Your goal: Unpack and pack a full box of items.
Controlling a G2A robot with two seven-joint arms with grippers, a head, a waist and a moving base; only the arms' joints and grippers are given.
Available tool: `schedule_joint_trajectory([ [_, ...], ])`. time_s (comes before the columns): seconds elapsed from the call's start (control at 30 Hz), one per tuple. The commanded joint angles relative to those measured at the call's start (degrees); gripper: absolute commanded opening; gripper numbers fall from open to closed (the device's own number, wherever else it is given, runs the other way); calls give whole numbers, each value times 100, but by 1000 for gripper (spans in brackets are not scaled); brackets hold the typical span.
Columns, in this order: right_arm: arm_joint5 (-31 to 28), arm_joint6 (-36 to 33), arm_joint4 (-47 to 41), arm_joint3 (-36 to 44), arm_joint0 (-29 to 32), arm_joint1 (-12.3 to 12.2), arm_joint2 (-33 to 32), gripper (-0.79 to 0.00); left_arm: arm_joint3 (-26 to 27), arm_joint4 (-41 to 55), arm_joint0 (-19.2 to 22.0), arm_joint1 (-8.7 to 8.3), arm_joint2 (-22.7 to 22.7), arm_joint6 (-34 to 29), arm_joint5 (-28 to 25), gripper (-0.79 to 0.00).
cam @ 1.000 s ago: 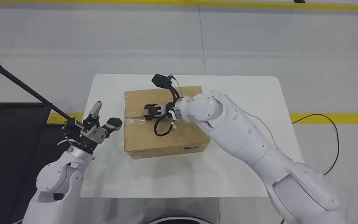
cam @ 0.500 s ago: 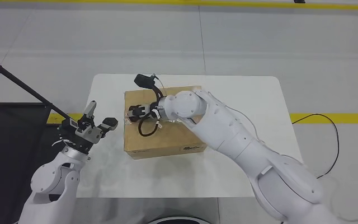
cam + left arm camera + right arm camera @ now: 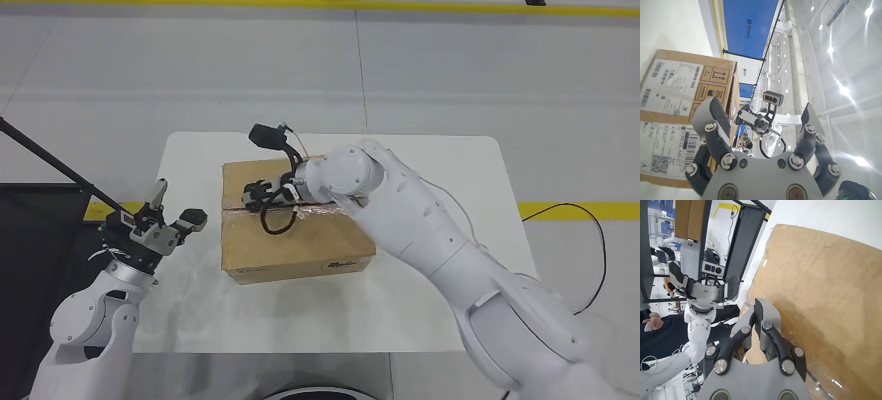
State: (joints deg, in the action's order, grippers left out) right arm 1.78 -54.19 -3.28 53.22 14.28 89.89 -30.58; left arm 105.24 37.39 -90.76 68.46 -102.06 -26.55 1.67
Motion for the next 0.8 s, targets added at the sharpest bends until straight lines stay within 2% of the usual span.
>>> schedule_joint_trajectory([
  [0.0,177,-101,217,193,93,-118,-130,-785,-2,7,-9,-3,-17,-23,1,0],
  [0.17,606,-228,697,752,474,-457,-600,-785,-2,20,-29,-7,-44,-51,-2,0],
  [0.47,1145,-569,1509,1932,1451,-1111,-1833,-785,22,1,-30,-19,-70,-116,27,0],
  [0.77,1353,-811,1871,2617,2162,-1456,-2698,-785,28,0,-27,-33,-110,-180,62,0],
])
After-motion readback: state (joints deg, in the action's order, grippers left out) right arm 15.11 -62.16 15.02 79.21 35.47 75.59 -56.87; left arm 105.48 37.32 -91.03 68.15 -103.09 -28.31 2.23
